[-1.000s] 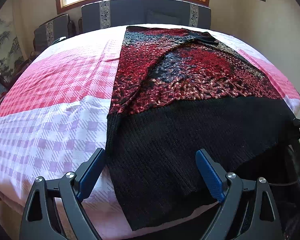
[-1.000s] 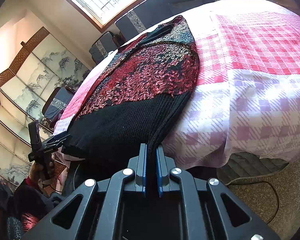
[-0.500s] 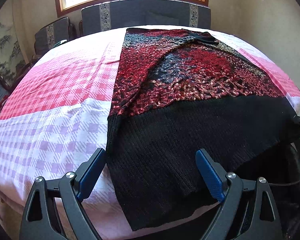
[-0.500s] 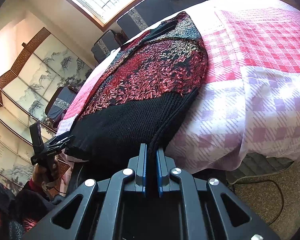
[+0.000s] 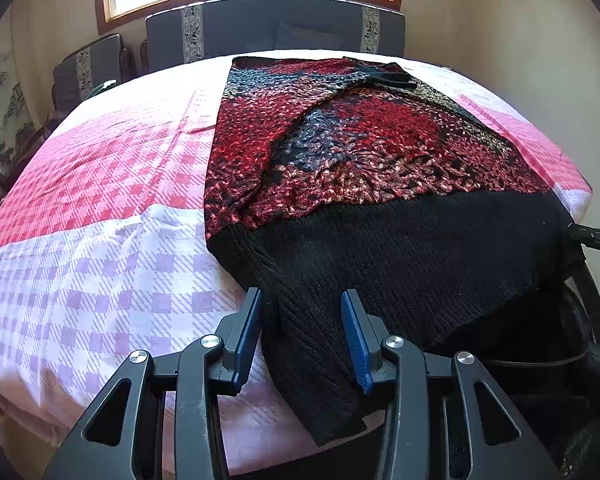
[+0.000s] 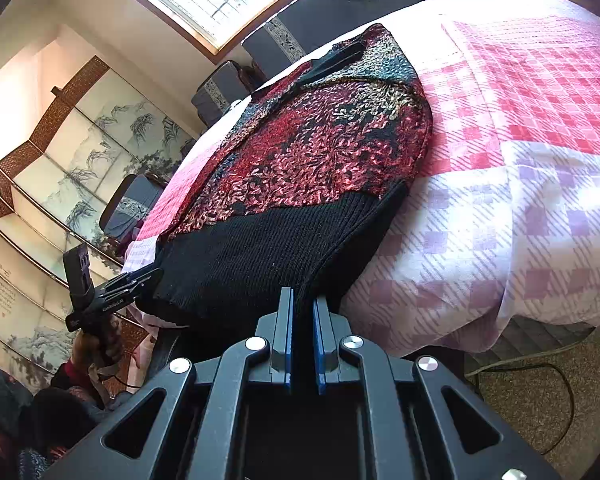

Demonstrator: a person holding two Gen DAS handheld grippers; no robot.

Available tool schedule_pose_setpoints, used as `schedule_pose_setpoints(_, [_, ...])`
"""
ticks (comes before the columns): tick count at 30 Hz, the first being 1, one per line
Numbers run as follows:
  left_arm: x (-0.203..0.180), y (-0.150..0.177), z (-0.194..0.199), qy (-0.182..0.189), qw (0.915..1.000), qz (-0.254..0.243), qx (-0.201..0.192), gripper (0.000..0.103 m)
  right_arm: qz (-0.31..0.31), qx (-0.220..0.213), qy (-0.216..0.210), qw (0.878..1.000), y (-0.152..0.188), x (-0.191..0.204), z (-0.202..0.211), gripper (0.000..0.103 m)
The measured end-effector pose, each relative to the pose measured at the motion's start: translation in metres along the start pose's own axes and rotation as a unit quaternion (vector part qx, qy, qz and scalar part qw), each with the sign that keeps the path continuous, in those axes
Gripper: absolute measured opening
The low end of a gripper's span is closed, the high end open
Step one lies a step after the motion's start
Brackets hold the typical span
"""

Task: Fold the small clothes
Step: 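Grasp the black ribbed hem with both tools and lift it toward the collar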

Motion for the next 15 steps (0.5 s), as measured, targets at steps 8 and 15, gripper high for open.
schedule_pose_setpoints(8, [0.029,0.004,0.005,0.097,0.9918,0.081,0.019,0.051,0.024,-0.011,-0.005,1.0,-0.002,0.007,0.004,0.007])
schedule_pose_setpoints(15, [0.035,0.007,0.009,0.192,0.9755,0.102,0.033,0.066,0.008,-0.015,-0.039,0.999,-0.003,0.003,0.006,0.01])
Point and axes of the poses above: each gripper's, at about its wrist camera, not at the fingertips, and z roughly against the way its jaws point, x to its left, y to its underside, the point moved 5 cm from there along -z, roughly the way its jaws point, and after that the axes turned 8 degrees about -y, right-handed, at the moved point
